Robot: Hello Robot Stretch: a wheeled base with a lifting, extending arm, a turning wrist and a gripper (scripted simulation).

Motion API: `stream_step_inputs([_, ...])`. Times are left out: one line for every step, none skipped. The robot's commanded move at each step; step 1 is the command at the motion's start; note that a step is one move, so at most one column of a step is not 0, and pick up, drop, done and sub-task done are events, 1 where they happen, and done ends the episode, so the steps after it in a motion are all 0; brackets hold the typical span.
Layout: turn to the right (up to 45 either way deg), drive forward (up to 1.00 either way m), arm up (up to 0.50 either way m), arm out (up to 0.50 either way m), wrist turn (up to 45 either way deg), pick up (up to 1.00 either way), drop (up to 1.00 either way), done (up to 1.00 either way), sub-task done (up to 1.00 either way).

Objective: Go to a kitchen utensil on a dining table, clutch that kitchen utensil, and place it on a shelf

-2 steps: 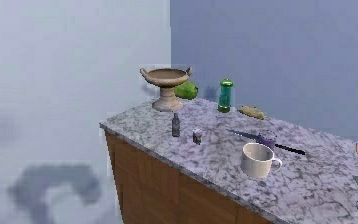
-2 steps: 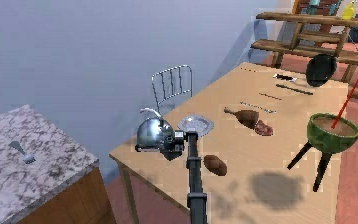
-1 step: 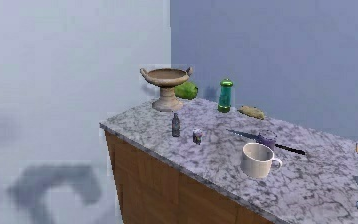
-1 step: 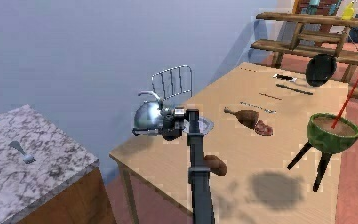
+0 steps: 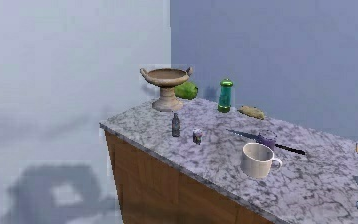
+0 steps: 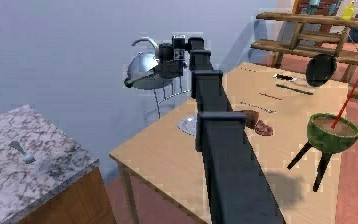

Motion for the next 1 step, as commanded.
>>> stream_step_inputs([0.0, 0.0, 0.0, 0.0, -45.0, 0.0, 0.0, 0.0, 0.0])
